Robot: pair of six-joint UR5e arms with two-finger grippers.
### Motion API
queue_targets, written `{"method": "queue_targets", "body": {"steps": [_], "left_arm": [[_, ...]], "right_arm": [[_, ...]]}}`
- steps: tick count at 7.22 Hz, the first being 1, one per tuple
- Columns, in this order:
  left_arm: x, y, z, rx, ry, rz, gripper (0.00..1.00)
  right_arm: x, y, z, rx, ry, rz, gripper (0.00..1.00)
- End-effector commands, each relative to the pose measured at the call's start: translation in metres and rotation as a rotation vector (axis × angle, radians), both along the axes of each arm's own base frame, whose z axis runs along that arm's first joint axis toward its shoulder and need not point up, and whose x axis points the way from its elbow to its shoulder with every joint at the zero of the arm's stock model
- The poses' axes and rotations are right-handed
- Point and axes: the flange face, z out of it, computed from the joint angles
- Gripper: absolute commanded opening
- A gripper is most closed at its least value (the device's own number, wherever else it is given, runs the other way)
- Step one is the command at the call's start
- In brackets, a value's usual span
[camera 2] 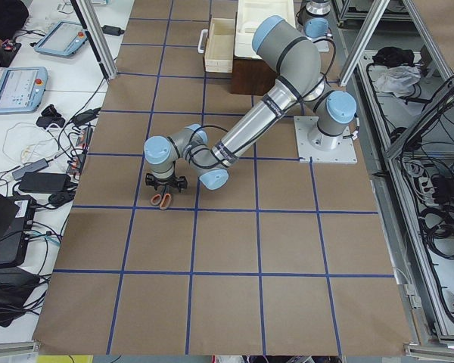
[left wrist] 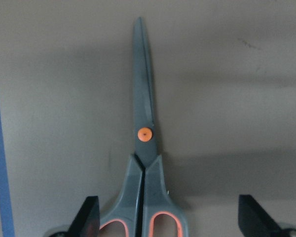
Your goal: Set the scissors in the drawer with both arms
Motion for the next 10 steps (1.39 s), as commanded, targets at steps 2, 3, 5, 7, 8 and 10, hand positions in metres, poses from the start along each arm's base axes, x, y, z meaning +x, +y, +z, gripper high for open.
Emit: {"method": "queue_targets", "body": {"steps": [2,3,5,7,8,10], "left_arm": [[-0.005,-0.003,-0.016,0.028,-0.013,0.002,0.98],[-0.005,-0.005,-0.018,0.028,-0.011,0.001,0.88],[-0.007,-0.006,-0.020,0.027,-0.012,-0.006,0.84],[-0.016,-0.010,-0.013,0.021,-0.020,-0.021,0.37],[-0.017,-0.011,-0.011,0.017,-0.023,-0.024,0.21],[-0.016,-0.012,-0.012,0.004,-0.033,-0.027,0.16]], "right_arm": [[0.000,0.000,0.000,0.000,-0.001,0.000,1.00],[0.000,0.000,0.000,0.000,-0.001,0.000,1.00],[0.000,-0.001,-0.002,0.003,-0.001,0.002,1.00],[0.000,-0.001,-0.002,0.003,-0.001,0.002,1.00],[0.000,-0.001,-0.001,0.001,-0.001,0.002,1.00],[0.000,-0.001,-0.001,0.001,-0.001,0.002,1.00]]}}
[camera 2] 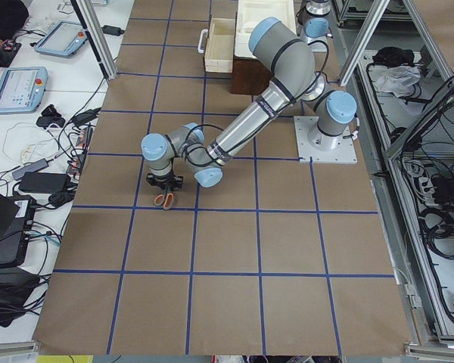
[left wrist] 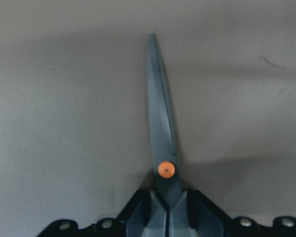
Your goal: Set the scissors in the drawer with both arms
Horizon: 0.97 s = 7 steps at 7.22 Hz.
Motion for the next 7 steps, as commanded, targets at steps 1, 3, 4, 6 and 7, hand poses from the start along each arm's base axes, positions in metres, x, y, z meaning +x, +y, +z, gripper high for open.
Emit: {"method": "queue_targets", "body": {"steps": [1,3,4,6,7], "left_arm": [[0.001,0.000,0.008,-0.012,-0.024,-0.004,0.15],[-0.004,0.002,0.045,-0.022,-0.068,-0.013,0.15],[-0.010,0.007,0.062,-0.004,-0.057,-0.007,0.16],[-0.012,0.005,0.047,0.010,-0.044,-0.017,0.24],[-0.010,0.004,0.038,0.012,-0.043,-0.016,0.67]], "right_arm": [[0.000,0.000,0.000,0.000,0.000,0.000,1.00],[0.000,0.000,0.000,0.000,0.000,0.000,1.00],[0.000,0.000,0.000,0.000,0.000,0.000,1.00],[-0.001,0.000,0.000,0.000,0.000,-0.001,1.00],[0.000,0.000,0.000,0.000,0.000,0.000,1.00]]}}
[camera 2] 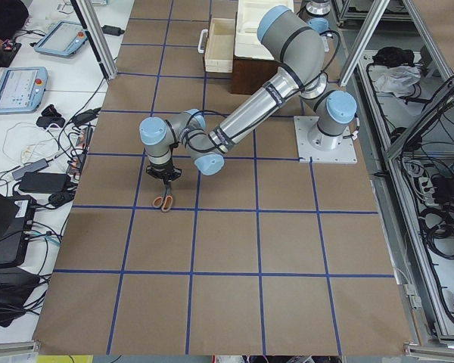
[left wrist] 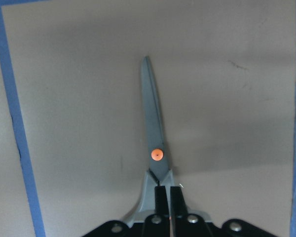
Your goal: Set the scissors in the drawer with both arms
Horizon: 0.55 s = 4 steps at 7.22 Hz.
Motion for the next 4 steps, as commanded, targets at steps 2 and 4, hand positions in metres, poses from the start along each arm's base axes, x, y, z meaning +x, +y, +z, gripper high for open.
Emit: {"method": "queue_targets", "body": {"steps": [2,4], "left_arm": [[0.0075,-0.0036,-0.0222,-0.006,-0.001,0.000,0.89],[0.0084,-0.0041,-0.0259,-0.005,0.006,0.003,0.89]], "right_arm": [[0.0001,0.0001,0.0000,0.000,0.001,0.000,1.00],[0.0002,0.0001,0.0000,0.000,0.000,0.000,1.00]]}}
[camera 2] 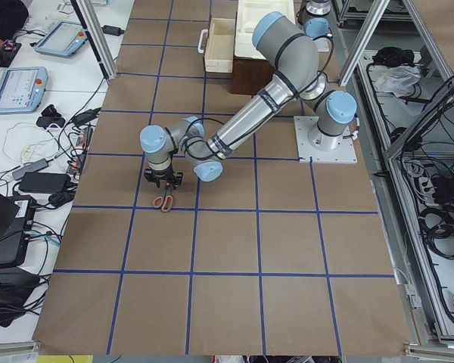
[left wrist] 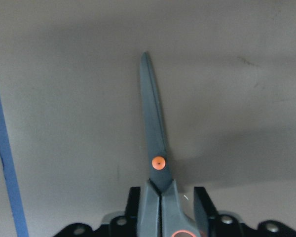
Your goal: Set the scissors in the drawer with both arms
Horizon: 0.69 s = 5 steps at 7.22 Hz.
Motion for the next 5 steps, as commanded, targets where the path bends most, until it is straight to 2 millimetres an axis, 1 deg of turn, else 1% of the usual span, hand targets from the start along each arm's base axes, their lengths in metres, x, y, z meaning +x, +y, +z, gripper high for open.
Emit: {"method": "queue_targets", "body": {"steps": [1,4,5], "left_arm": [[0.002,0.000,-0.007,0.007,0.004,0.003,0.86],[0.002,0.003,-0.019,0.026,0.011,0.020,0.86],[0.003,0.003,-0.019,0.027,0.012,0.022,0.85]], "right_arm": [[0.000,0.000,0.000,0.000,0.000,0.000,1.00],[-0.001,0.000,0.001,-0.002,0.000,0.000,1.00],[-0.001,0.000,0.000,0.000,0.000,-0.001,1.00]]}}
